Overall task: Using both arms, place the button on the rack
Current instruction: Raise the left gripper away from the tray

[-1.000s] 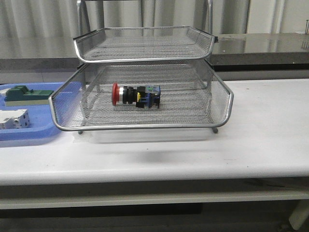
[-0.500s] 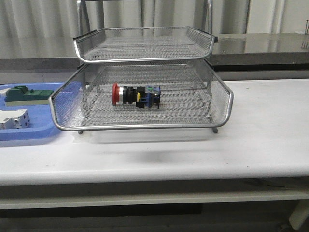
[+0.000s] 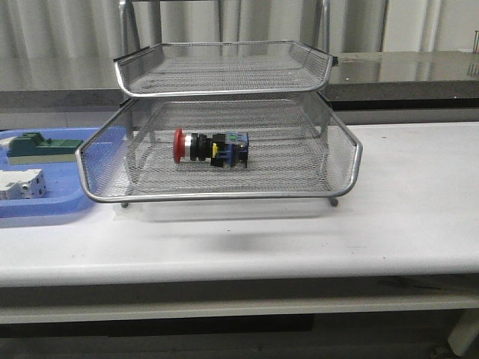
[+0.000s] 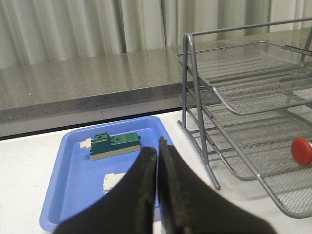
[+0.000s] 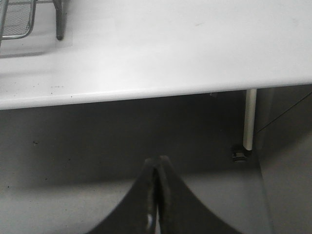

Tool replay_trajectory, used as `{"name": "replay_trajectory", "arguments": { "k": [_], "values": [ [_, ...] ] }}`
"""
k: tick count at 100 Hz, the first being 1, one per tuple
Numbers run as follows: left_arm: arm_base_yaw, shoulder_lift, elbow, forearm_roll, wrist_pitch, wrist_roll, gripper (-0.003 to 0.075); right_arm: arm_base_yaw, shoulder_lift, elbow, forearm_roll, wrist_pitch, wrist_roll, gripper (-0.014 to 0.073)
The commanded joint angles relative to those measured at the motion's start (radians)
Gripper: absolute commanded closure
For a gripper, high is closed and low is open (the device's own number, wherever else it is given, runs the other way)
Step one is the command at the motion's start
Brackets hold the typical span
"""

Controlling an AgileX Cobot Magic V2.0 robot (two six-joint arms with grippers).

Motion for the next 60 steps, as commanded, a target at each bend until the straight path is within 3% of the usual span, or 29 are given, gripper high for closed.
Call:
{"name": "replay_trajectory", "arguments": {
  "k": [1,28,60],
  "values": [
    [0.003,0.006,-0.027,-0.009,-0.089,-0.01,0.0716,-0.002,0.003,-0.034,-0.001,-0.07,0.0,0.0662],
    [0.003,0.006,-0.027,-0.009,-0.089,-0.01,0.0716,-0.002,0.057,-0.034,0.157,-0.138,-0.028,0.0662],
    [0.003,0.006,-0.027,-0.009,-0.089,-0.01,0.0716,0.0,0.301,-0.037,0.467,-0.224,-0.278,0.0659]
  ]
}}
